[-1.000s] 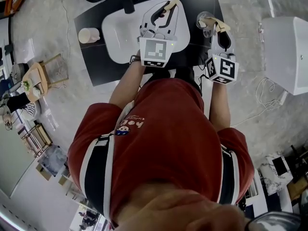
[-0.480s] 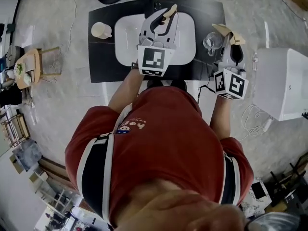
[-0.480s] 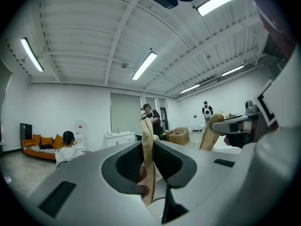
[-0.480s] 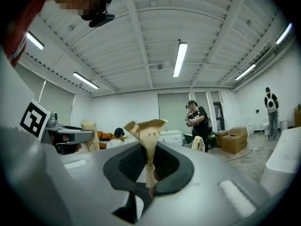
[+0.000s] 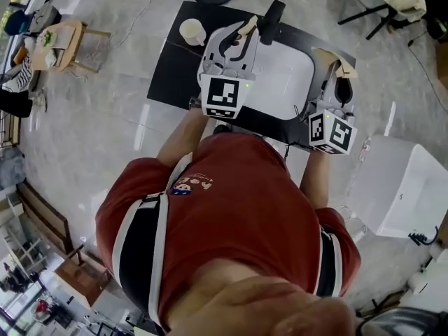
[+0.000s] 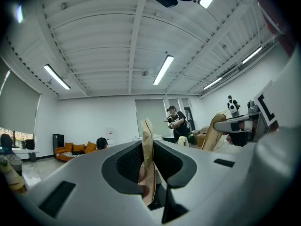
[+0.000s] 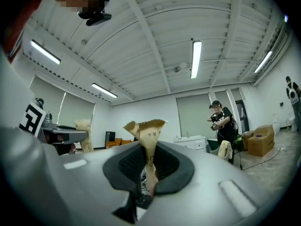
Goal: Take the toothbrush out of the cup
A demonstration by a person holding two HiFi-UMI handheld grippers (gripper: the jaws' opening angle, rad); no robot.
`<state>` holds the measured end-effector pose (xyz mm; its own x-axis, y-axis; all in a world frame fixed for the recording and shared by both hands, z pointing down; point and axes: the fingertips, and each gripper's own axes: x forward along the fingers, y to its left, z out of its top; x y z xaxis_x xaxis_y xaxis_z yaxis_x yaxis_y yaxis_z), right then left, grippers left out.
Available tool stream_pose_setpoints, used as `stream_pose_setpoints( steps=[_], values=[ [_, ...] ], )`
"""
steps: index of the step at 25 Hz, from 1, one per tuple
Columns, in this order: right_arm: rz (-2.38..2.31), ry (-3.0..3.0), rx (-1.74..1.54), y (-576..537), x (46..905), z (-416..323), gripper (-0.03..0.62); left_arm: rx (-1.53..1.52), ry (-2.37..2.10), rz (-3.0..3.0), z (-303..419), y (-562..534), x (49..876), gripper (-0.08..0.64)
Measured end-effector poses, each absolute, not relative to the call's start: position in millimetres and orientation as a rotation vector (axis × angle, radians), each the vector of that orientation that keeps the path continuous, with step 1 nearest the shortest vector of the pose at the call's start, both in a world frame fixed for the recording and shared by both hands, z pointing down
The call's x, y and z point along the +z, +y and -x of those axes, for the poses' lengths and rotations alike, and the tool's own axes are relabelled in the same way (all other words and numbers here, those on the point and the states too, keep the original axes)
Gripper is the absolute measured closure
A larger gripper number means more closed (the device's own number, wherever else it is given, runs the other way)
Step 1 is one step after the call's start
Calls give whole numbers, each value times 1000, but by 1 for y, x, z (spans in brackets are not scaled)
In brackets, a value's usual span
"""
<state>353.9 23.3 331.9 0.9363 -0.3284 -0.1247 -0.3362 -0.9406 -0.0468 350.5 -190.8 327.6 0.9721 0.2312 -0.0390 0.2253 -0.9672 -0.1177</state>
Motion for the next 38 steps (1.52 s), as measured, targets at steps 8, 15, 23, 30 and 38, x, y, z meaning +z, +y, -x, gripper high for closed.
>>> stream_pose_setpoints(
  steps=[8, 15, 23, 30, 38],
  values=[
    [3011, 647, 220, -27, 324, -363, 554, 135, -129, 3044, -331, -255, 321, 491],
    [3007, 677, 229, -41, 322, -364, 554, 140, -94, 3038, -325, -265, 321, 492],
    [3014, 660, 221, -36, 322, -366, 554, 138, -87, 3051, -328, -263, 319, 492],
    [3018, 656, 213, -37, 325, -366, 554, 139, -92, 3051, -331, -263, 320, 492],
    [3034, 654, 199, -39, 326, -367, 554, 138, -106, 3058, -333, -263, 321, 492]
  ],
)
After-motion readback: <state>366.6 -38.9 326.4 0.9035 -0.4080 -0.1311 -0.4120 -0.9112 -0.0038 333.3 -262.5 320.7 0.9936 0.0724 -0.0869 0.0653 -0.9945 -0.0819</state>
